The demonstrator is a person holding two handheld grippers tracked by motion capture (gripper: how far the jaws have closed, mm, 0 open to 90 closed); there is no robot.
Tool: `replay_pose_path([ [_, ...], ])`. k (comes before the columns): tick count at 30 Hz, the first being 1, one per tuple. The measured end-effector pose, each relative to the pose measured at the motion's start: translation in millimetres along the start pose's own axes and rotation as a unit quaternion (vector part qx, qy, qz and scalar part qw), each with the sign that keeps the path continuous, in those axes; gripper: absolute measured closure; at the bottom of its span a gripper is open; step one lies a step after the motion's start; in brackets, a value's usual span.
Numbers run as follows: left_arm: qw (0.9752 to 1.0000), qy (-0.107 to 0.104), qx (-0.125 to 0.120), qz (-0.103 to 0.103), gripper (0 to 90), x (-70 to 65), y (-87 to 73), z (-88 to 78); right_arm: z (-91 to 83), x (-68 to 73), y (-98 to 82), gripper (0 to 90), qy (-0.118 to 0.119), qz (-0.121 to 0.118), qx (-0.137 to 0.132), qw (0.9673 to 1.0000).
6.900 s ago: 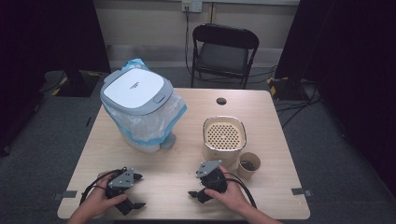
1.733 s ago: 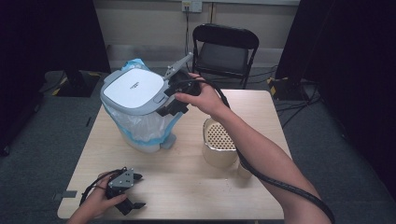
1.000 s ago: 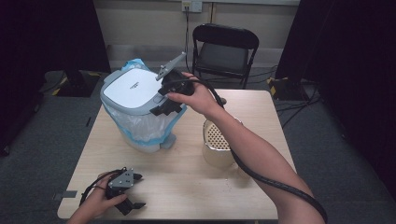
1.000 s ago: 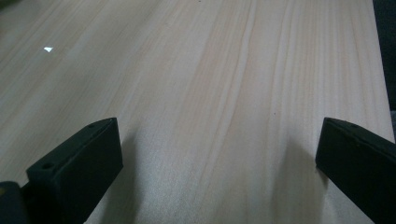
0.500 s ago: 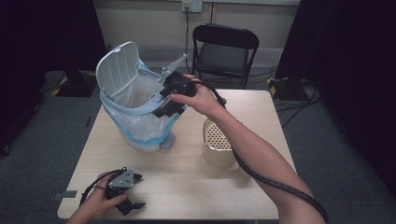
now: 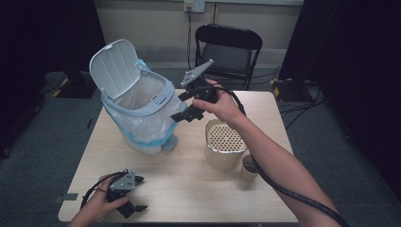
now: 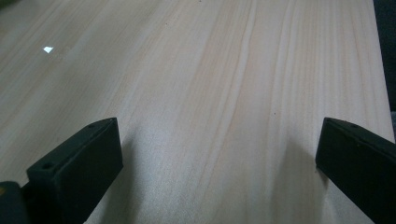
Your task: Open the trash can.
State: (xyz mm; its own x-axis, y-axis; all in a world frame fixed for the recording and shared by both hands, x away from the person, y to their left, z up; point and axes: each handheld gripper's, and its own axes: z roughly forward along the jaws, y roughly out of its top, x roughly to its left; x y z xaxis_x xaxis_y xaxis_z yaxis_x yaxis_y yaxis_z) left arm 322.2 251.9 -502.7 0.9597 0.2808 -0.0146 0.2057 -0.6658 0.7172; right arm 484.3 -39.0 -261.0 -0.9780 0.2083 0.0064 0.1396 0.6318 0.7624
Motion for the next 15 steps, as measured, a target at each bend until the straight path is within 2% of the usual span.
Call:
replay_pose_path([
  [15,1.0,0.0,0.0,0.0,0.0,0.0,0.0,0.0,-16.7,2.0,-29.4,15.0,-0.002,0.014,0.006,0.9999],
])
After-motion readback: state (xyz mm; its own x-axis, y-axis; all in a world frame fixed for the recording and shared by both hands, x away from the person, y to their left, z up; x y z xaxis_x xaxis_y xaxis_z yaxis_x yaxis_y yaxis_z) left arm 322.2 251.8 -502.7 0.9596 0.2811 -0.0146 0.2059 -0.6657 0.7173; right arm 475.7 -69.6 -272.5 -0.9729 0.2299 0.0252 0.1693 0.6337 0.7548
